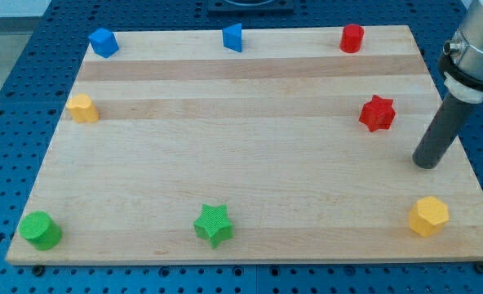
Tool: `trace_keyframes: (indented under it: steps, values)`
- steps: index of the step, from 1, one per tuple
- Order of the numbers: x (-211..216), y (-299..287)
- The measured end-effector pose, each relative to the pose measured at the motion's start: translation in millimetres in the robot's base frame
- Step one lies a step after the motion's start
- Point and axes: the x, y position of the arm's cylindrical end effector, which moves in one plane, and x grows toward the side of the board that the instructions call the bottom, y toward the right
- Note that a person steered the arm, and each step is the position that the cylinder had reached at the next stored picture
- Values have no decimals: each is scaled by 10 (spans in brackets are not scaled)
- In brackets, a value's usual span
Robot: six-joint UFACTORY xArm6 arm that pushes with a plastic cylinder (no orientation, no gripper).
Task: Put the yellow hexagon parallel left to the red star
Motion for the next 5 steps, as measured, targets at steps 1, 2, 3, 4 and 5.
trace_keyframes:
  steps: [1, 2, 3, 4, 5]
  values:
    - [86, 66]
    - [183, 309]
    - [418, 440]
    - [734, 456]
    - [1012, 455]
